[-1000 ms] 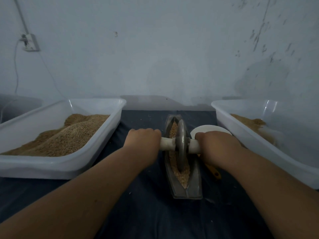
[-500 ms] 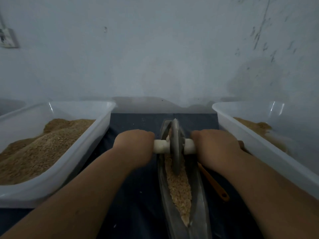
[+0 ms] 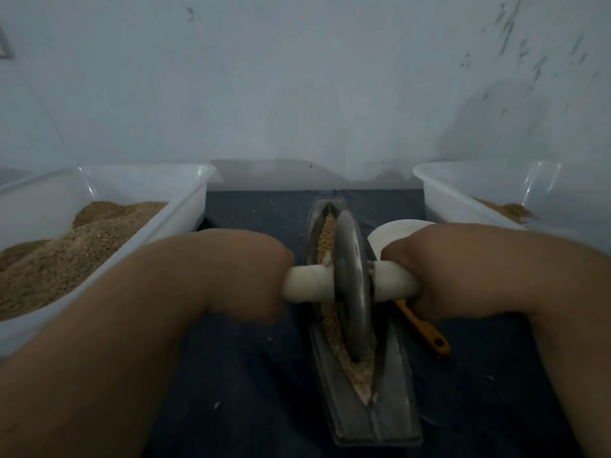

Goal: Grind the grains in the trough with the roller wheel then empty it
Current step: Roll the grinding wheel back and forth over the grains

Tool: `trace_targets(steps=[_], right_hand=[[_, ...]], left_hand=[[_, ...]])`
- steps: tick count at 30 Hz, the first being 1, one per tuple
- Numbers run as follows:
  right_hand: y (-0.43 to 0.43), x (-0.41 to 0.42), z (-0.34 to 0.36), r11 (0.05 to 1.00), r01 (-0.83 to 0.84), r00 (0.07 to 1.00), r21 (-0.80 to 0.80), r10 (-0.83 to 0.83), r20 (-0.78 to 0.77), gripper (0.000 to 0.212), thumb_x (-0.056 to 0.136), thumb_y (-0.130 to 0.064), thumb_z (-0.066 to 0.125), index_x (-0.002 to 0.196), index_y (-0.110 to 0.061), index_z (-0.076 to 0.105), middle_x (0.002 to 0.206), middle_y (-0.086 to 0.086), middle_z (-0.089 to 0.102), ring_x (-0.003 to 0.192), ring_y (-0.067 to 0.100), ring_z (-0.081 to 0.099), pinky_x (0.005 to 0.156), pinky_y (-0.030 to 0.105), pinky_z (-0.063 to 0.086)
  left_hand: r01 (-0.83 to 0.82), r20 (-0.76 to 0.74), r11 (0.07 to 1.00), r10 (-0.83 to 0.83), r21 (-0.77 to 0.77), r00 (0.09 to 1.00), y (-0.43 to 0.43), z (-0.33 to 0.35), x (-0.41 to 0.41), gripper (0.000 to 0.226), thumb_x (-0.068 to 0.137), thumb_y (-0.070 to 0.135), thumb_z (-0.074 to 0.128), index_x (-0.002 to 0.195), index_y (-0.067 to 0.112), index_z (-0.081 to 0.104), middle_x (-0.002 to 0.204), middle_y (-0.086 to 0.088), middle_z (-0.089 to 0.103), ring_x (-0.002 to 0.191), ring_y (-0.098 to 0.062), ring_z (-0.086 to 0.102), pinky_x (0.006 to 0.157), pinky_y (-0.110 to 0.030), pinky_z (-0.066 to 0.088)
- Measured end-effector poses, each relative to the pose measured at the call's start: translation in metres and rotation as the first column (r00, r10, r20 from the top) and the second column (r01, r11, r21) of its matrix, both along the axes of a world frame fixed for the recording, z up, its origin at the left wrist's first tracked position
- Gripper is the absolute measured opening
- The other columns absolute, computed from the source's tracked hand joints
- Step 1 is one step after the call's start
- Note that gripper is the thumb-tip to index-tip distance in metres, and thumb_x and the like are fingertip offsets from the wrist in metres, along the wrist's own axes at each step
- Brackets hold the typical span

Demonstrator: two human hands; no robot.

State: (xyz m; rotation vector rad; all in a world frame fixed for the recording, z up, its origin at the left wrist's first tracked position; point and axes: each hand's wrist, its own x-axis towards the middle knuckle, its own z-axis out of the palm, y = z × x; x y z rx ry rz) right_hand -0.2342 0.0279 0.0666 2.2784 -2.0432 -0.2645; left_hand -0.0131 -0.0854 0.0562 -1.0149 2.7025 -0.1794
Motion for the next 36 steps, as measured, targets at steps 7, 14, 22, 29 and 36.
trace_targets(steps=[7, 14, 22, 29, 36], right_hand=[[-0.038, -0.006, -0.029, 0.87, 0.058, 0.998, -0.49, -0.061, 0.011, 0.024, 0.076, -0.026, 0.066, 0.084, -0.031, 0.044, 0.075, -0.009, 0.049, 0.063, 0.013, 0.046, 0.048, 0.025, 0.023], [-0.052, -0.011, -0.041, 0.805, 0.171, 0.985, -0.567, -0.16, 0.069, 0.023, 0.076, -0.021, 0.063, 0.082, -0.027, 0.043, 0.073, -0.004, 0.05, 0.06, 0.021, 0.044, 0.053, 0.029, 0.033], [-0.022, 0.003, -0.014, 0.962, 0.07, 0.996, -0.265, -0.083, -0.038, 0.016, 0.079, -0.029, 0.066, 0.082, -0.029, 0.051, 0.07, -0.01, 0.047, 0.059, 0.003, 0.042, 0.047, 0.022, 0.029], [-0.002, 0.006, 0.005, 0.996, 0.063, 0.998, 0.061, -0.064, 0.02, 0.016, 0.071, -0.032, 0.071, 0.077, -0.029, 0.056, 0.069, -0.01, 0.055, 0.058, 0.001, 0.051, 0.045, 0.012, 0.035], [-0.027, -0.002, -0.015, 0.966, 0.143, 0.99, -0.215, -0.135, 0.05, 0.018, 0.074, -0.033, 0.068, 0.078, -0.032, 0.05, 0.073, -0.009, 0.054, 0.063, 0.007, 0.05, 0.053, 0.027, 0.042]], left_hand=[[-0.143, -0.351, 0.976, 0.078, -0.164, 0.933, -0.025, -0.014, -0.011, 0.017, 0.079, 0.036, 0.061, 0.081, 0.031, 0.045, 0.075, 0.009, 0.048, 0.069, -0.014, 0.05, 0.064, -0.03, 0.045], [-0.204, -0.47, 0.834, -0.074, -0.513, 0.88, -0.033, -0.029, -0.024, 0.021, 0.081, 0.032, 0.058, 0.08, 0.027, 0.037, 0.076, 0.006, 0.051, 0.063, -0.019, 0.042, 0.057, -0.032, 0.03], [-0.055, -0.194, 0.991, 0.031, -0.118, 0.981, -0.016, -0.003, -0.005, 0.027, 0.072, 0.041, 0.067, 0.071, 0.032, 0.041, 0.072, 0.011, 0.05, 0.062, -0.004, 0.046, 0.058, -0.027, 0.043], [0.066, -0.045, 0.996, -0.069, -0.064, 0.997, -0.002, 0.004, 0.004, 0.023, 0.068, 0.045, 0.067, 0.072, 0.032, 0.048, 0.069, 0.009, 0.054, 0.059, -0.003, 0.051, 0.049, -0.019, 0.034], [-0.092, -0.284, 0.964, 0.018, -0.25, 0.959, -0.017, -0.011, -0.009, 0.024, 0.075, 0.039, 0.062, 0.07, 0.033, 0.039, 0.068, 0.012, 0.043, 0.065, -0.012, 0.046, 0.063, -0.031, 0.047]])
